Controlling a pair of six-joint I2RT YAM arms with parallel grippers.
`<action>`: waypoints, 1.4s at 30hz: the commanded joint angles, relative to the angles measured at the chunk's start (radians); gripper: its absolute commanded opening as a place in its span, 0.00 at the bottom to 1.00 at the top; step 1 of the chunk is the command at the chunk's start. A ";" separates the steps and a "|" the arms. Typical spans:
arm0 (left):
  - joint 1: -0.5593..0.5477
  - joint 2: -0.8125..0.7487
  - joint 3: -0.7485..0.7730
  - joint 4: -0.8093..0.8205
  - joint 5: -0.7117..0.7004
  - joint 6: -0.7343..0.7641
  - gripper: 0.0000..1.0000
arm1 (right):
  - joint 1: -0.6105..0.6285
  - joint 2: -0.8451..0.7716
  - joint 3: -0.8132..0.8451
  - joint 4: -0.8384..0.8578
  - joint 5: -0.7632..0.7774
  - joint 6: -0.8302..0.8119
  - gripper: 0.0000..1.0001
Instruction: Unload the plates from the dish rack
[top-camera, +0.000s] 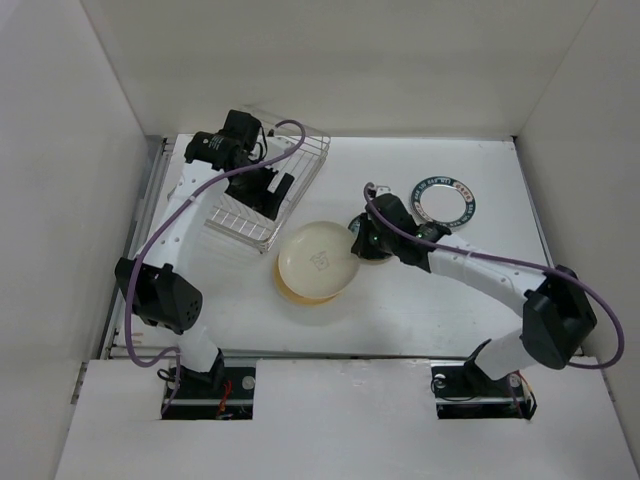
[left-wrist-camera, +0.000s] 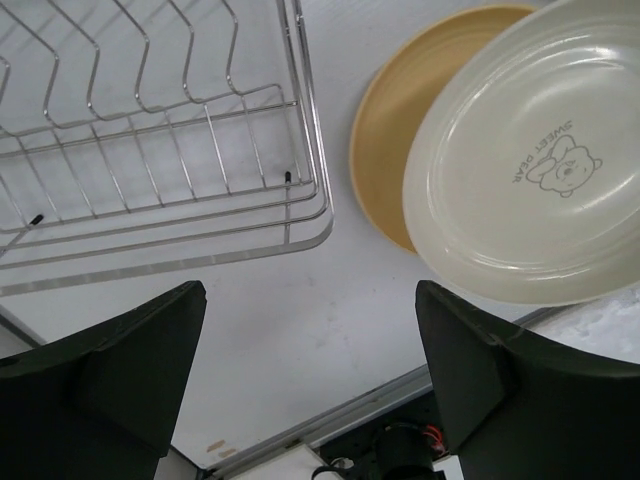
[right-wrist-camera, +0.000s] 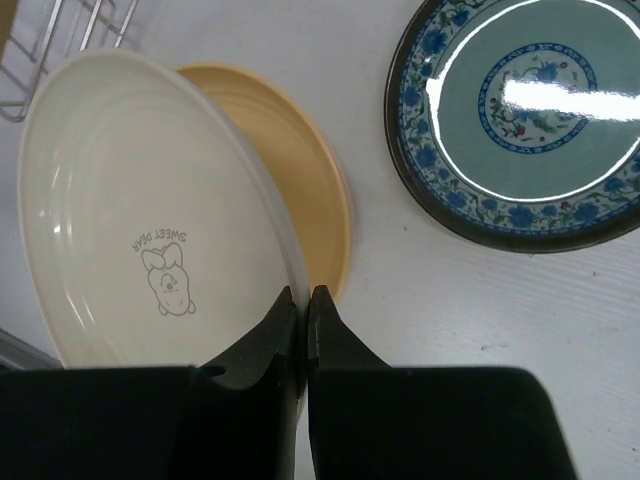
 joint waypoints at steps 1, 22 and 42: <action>-0.001 -0.050 0.029 0.009 -0.066 -0.013 0.84 | -0.002 0.070 0.037 0.062 0.030 0.015 0.00; -0.001 -0.070 0.038 0.009 -0.105 0.018 0.85 | 0.055 0.298 0.165 -0.031 0.085 0.018 0.35; -0.001 -0.089 0.038 0.009 -0.137 0.027 0.85 | 0.055 0.371 0.205 -0.036 0.066 0.018 0.30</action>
